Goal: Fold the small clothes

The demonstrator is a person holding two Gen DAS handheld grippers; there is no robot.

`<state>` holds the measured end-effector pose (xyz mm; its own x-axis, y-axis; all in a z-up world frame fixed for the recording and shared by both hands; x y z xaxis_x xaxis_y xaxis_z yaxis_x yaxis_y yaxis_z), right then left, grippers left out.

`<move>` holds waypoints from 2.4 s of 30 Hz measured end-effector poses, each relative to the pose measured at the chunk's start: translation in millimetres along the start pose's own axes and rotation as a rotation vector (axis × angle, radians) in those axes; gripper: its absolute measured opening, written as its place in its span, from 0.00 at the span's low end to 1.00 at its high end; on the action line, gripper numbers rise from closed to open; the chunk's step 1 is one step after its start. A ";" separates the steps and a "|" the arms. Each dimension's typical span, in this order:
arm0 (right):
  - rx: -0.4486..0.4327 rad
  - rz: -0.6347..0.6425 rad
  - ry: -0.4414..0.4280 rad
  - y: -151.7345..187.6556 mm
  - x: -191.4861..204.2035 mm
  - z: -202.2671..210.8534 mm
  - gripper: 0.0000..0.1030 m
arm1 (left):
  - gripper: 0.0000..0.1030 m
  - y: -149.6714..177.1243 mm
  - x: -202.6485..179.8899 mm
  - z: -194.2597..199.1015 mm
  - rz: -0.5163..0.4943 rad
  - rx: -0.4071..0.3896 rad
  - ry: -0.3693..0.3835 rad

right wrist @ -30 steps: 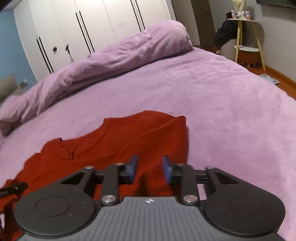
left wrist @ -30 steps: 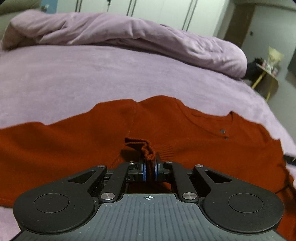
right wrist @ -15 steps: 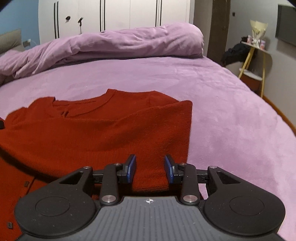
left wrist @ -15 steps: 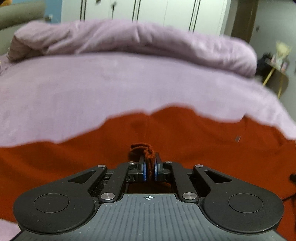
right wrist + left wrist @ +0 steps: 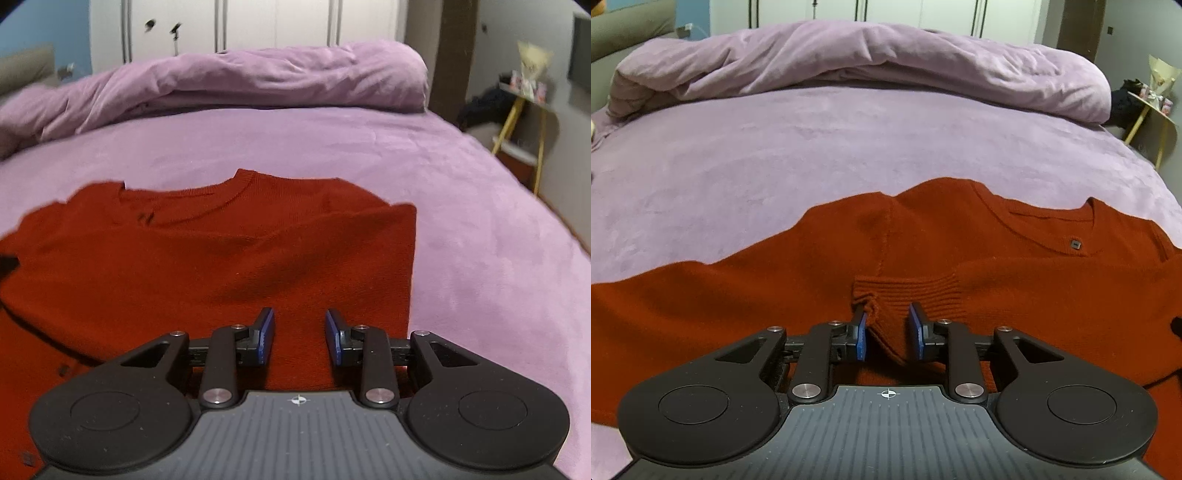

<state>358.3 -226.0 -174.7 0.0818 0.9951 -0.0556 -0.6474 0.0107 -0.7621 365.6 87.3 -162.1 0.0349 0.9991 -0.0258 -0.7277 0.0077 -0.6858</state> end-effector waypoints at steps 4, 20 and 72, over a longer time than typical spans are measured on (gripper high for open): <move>-0.019 0.064 0.063 -1.3 -1.4 -9.9 0.19 | 0.27 -1.2 -4.8 -3.8 -0.013 0.002 -0.011; -0.034 0.064 0.053 14.7 5.1 9.5 0.19 | 0.66 27.7 39.9 39.5 0.194 0.016 0.047; 0.062 -0.269 -0.450 -20.8 62.9 40.8 0.39 | 0.44 25.4 14.8 61.9 0.173 -0.092 0.109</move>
<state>346.0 -159.6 -136.0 -0.0736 0.8999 0.4298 -0.6929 0.2638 -0.6711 305.3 105.0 -134.9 -0.0076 0.9747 -0.2235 -0.6641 -0.1721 -0.7276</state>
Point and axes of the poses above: each gripper's, at about its wrist camera, not at the fingertips, and z roughly against the way its jaws point, x to its left, y to its underside, the point moved 7 cm from there along -z, roughly the way its jaws point, and after that the axes turned 4 degrees about -z, right-handed, at the moved point
